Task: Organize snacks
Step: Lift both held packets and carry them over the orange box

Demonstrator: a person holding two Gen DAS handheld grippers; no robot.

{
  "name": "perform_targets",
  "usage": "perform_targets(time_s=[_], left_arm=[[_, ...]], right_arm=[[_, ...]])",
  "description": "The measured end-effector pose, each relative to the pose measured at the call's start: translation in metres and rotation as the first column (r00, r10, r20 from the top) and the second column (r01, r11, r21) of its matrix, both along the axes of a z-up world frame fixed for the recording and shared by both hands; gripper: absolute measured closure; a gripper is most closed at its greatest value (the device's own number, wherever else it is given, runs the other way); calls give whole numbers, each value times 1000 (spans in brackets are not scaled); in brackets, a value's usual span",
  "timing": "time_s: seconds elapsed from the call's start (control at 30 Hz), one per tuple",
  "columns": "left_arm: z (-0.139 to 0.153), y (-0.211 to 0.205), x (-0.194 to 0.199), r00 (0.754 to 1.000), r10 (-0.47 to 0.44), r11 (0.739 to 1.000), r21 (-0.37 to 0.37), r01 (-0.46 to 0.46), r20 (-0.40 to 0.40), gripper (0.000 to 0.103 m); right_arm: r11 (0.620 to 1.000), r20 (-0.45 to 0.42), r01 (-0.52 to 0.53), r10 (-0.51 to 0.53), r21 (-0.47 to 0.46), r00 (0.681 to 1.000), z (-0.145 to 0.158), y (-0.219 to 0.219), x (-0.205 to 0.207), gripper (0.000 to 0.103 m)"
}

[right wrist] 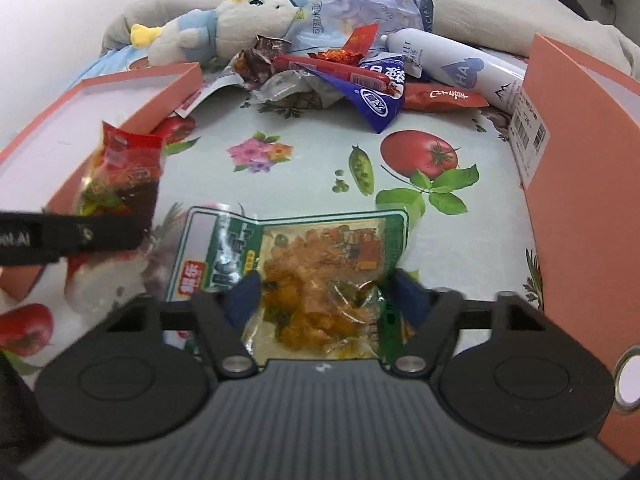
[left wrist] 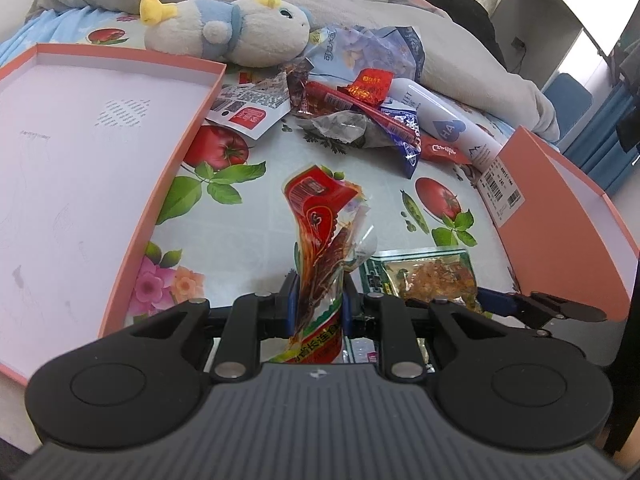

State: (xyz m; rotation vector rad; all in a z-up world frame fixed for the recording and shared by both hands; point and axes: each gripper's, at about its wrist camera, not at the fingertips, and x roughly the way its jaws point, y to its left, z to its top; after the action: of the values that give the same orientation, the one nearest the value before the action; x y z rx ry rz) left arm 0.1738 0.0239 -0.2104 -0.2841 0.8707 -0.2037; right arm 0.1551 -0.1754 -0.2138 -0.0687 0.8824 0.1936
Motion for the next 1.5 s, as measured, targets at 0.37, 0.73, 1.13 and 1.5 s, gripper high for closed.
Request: perform_targets(time_s=[0.37, 0.73, 1.13, 1.5], left_arm=[[21, -8, -20, 1000, 19, 1000, -7, -19, 8, 81], [66, -14, -38, 997, 47, 999, -3, -47, 57, 81], [130, -45, -47, 993, 43, 998, -47, -38, 114, 81], [197, -91, -36, 982, 5, 996, -88, 12, 190, 81]], right_arm=[[995, -3, 81, -81, 52, 997, 23, -12, -27, 56], [992, 55, 113, -116, 56, 992, 75, -29, -44, 56], [986, 133, 129, -143, 107, 981, 149, -59, -58, 56], [982, 242, 152, -176, 115, 954, 210, -96, -55, 56]])
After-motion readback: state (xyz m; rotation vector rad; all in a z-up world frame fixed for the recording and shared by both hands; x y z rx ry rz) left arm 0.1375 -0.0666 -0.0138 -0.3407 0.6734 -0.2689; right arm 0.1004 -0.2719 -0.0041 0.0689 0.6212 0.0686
